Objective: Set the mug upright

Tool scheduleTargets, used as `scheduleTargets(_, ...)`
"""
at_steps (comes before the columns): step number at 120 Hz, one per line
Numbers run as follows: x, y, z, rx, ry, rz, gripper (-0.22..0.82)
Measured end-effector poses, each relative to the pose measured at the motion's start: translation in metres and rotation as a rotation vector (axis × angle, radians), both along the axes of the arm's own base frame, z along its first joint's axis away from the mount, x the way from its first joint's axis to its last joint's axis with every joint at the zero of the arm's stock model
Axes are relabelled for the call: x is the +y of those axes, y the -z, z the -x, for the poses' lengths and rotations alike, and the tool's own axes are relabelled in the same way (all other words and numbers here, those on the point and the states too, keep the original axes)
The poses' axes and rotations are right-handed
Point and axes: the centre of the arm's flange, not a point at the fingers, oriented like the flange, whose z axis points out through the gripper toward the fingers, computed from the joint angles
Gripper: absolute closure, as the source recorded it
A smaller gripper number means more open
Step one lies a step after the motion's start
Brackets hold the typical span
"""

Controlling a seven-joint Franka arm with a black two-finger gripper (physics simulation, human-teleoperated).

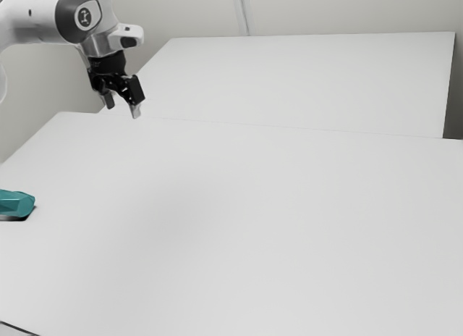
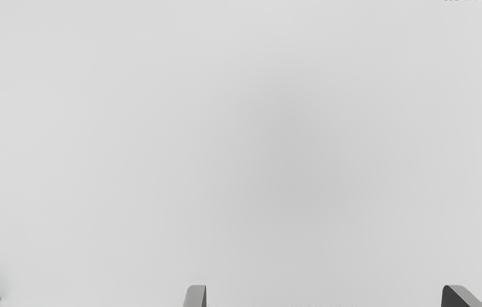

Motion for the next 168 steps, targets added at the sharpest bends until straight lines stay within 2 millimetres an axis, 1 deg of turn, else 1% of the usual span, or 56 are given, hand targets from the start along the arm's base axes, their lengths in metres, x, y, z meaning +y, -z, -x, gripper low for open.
scheduleTargets(24, 0.006, -0.002, 0.005, 0.018, -0.093, 0.013, 0.0)
scheduleTargets(27, 0.011, -0.002, 0.007, 0.021, -0.113, 0.019, 0.0)
scheduleTargets(37, 0.038, -0.004, 0.013, 0.025, -0.19, 0.033, 0.0)
scheduleTargets(46, 0.053, -0.013, 0.019, 0.013, -0.235, 0.039, 0.0)
scheduleTargets(51, 0.066, -0.016, 0.023, 0.008, -0.267, 0.04, 0.0)
scheduleTargets(57, 0.093, -0.02, 0.03, 0.005, -0.322, 0.04, 0.0)
scheduleTargets(64, 0.138, -0.022, 0.045, 0.003, -0.405, 0.043, 0.0)
scheduleTargets(76, 0.221, -0.022, 0.083, 0.003, -0.551, 0.05, 0.0)
scheduleTargets(87, 0.281, -0.019, 0.116, 0.0, -0.639, 0.053, 0.0)
scheduleTargets(92, 0.308, -0.015, 0.129, -0.002, -0.668, 0.058, 0.0)
scheduleTargets(98, 0.345, -0.006, 0.145, -0.003, -0.705, 0.068, 0.0)
scheduleTargets(106, 0.395, 0.012, 0.165, -0.005, -0.744, 0.085, 0.0)
scheduleTargets(111, 0.421, 0.024, 0.175, -0.008, -0.754, 0.104, 0.0)
scheduleTargets(132, 0.497, 0.066, 0.202, -0.037, -0.71, 0.174, 0.0)
scheduleTargets(143, 0.532, 0.085, 0.212, -0.076, -0.654, 0.22, 0.0)
scheduleTargets(151, 0.551, 0.097, 0.217, -0.099, -0.609, 0.24, 0.0)
scheduleTargets(158, 0.565, 0.112, 0.221, -0.13, -0.568, 0.278, 0.0)
scheduleTargets(168, 0.58, 0.134, 0.221, -0.187, -0.496, 0.343, 0.0)
